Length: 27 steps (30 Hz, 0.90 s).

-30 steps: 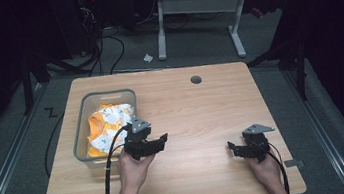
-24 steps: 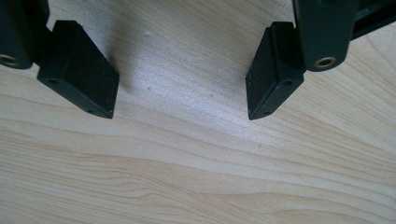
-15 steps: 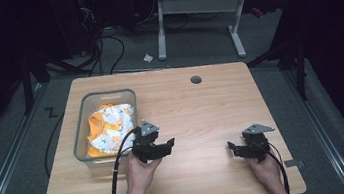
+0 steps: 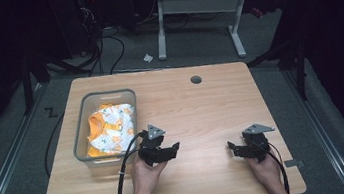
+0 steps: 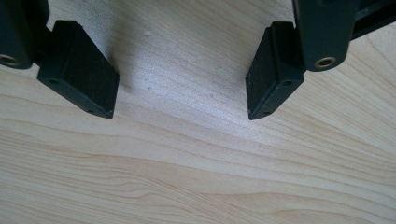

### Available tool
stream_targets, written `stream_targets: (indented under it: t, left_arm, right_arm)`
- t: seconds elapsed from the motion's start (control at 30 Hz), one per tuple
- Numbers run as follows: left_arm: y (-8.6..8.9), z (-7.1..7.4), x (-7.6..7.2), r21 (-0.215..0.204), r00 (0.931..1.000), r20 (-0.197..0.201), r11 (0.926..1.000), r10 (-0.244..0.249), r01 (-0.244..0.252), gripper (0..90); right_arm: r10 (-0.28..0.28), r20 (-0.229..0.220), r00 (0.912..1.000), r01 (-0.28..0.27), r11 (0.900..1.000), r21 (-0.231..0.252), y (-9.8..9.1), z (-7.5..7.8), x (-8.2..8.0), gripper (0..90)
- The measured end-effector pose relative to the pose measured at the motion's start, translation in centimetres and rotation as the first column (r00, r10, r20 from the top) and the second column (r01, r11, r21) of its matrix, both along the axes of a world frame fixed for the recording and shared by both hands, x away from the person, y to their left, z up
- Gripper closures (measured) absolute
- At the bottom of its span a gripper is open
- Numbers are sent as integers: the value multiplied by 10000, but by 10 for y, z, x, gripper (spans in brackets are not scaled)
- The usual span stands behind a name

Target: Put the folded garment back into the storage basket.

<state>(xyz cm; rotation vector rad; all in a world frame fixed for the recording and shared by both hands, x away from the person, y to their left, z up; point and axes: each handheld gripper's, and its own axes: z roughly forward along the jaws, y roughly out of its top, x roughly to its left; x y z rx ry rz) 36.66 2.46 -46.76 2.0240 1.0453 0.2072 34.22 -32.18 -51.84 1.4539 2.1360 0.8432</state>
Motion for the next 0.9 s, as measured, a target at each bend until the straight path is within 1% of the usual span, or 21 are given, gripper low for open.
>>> stream_targets:
  t: [0.17, 0.23, 0.3, 0.37, 0.47, 0.5, 0.6, 0.77, 0.83, 0.9]
  left_arm:
    - [-7, -8, -1, 37, 10000, -38, 10000, -5, 6, 361]
    - [-9, -11, -1, 176, 9999, -114, 9998, -78, 80, 361]
    - [-12, -14, -1, 374, 9999, -67, 9992, -99, 102, 361]
    - [-15, -15, -1, 373, 9999, -95, 9992, -142, 145, 361]
    - [-18, -19, -1, 547, 9999, -43, 9984, -139, 141, 361]
    - [-19, -20, -1, 542, 9999, -26, 9984, -137, 138, 361]
    - [-19, -27, -1, 556, 9999, -115, 9984, -36, 43, 361]
    - [-20, -37, 0, 995, 9999, -78, 9950, 139, -131, 360]
    - [-22, -40, -1, 1374, 9999, 25, 9904, 142, -144, 359]
    - [-24, -44, -1, 1641, 9999, 100, 9864, 117, -132, 358]
  right_arm:
    - [0, -1, 10000, 0, 10000, -1, 0, 0, 0, 259]
    - [-4, 14, 10000, 4, 10000, 4, 0, 0, 0, 259]
    - [-6, 12, 10000, 6, 10000, 5, 0, 0, 0, 259]
    - [-3, 14, 10000, 3, 10000, 3, 0, 0, 0, 259]
    - [-4, 12, 10000, 4, 10000, 4, 0, 0, 0, 259]
    - [-1, 13, 10000, 1, 10000, 0, 0, 0, 0, 259]
    - [0, 12, 10000, 0, 10000, 2, 0, 0, 0, 259]
    - [-2, 12, 10000, 2, 10000, 2, 0, 0, 0, 259]
    - [2, -1, 10000, -2, 10000, -1, 0, 0, 0, 259]
    - [-1, 0, 10000, 1, 10000, -7, 0, 0, 0, 259]
